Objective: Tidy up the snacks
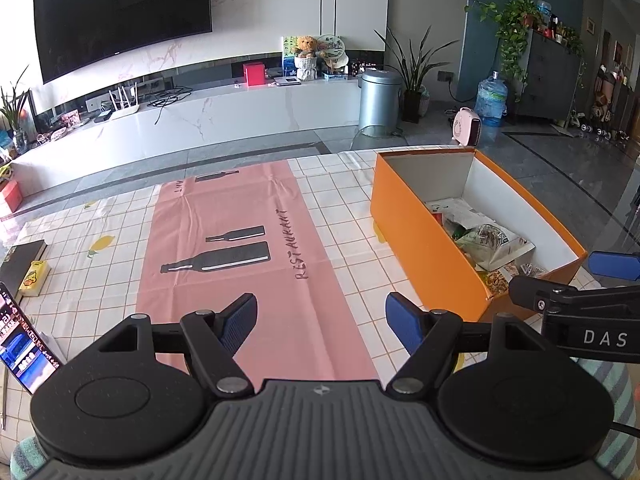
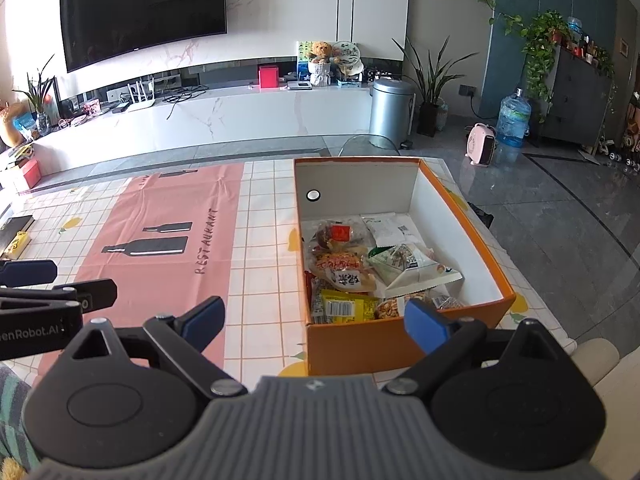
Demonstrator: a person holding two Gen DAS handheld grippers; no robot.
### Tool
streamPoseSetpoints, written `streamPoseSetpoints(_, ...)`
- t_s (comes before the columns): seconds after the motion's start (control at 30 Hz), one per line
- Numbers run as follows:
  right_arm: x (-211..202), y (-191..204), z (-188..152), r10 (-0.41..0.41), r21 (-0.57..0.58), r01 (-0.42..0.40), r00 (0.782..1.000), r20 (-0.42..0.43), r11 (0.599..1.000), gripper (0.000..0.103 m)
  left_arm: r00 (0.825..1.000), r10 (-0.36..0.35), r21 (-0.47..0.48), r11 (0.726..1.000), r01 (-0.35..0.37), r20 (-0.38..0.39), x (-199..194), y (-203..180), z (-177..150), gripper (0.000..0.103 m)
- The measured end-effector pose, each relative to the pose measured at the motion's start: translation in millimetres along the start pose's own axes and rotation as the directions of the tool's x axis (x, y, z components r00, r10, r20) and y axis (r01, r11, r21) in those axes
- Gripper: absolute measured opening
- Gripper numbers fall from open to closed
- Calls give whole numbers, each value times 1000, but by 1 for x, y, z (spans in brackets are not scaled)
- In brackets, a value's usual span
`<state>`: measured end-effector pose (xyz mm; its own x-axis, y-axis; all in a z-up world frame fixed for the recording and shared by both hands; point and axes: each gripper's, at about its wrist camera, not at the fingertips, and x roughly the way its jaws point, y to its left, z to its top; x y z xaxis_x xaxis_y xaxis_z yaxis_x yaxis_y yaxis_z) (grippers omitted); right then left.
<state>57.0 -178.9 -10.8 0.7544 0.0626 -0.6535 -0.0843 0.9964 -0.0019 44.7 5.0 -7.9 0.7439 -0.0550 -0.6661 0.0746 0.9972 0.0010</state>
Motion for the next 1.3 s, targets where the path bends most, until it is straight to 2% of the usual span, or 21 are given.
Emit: streamPoseSetpoints(1.3, -4, 2, -1, -5, -12, 6, 1000, 18, 1000, 95, 999, 35, 6, 999, -35, 1, -9, 4, 0, 86)
